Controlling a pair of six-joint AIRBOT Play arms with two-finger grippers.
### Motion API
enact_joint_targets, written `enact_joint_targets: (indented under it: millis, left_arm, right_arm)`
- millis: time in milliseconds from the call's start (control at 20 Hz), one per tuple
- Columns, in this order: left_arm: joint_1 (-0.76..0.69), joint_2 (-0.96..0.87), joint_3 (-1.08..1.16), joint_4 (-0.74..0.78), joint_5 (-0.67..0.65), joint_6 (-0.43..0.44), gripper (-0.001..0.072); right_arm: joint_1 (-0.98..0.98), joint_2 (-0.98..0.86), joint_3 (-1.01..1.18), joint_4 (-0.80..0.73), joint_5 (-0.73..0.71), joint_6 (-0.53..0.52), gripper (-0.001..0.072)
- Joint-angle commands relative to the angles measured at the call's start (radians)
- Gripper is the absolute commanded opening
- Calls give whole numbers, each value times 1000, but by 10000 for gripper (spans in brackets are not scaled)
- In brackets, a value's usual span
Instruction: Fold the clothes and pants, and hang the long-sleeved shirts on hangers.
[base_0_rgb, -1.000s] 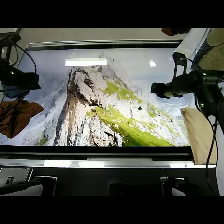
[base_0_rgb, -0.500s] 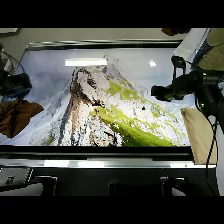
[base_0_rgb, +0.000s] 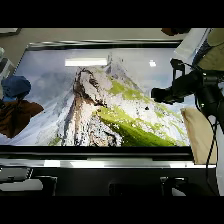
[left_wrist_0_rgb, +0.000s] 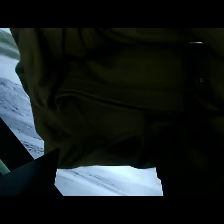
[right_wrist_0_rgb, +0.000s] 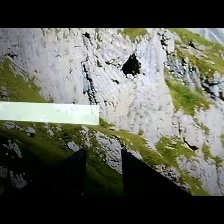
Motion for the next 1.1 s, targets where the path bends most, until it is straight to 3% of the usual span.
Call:
enact_joint_targets:
  millis: [0, 200, 250, 350, 500, 650, 900, 1050]
  left_arm:
    - [64, -81, -19, 2, 47, -8, 706]
    - [58, -155, -19, -2, 43, -5, 678]
    - [55, -161, -19, -6, 43, -4, 588]
    - [46, -159, -17, -69, 28, 24, 27]
    - [9, -154, -16, -241, -7, 126, 12]
    - [-124, -120, -17, -370, -24, 181, 11]
    - [-517, -70, -2, -671, 60, 174, 11]
    - [-787, -81, 8, -838, 251, 121, 10]
  right_arm:
    - [1, 0, 1, 3, -3, 15, 364]
    - [1, 0, 1, 3, -8, 44, 390]
    - [1, 0, 1, 3, -11, 53, 390]
    - [1, 0, 1, 3, -17, 69, 390]
    - [1, 0, 1, 2, -45, 117, 389]
    - [1, 2, 1, -8, -105, 120, 389]
    - [1, 50, 1, -105, -167, 121, 389]
    - [1, 95, 1, -248, -204, 121, 389]
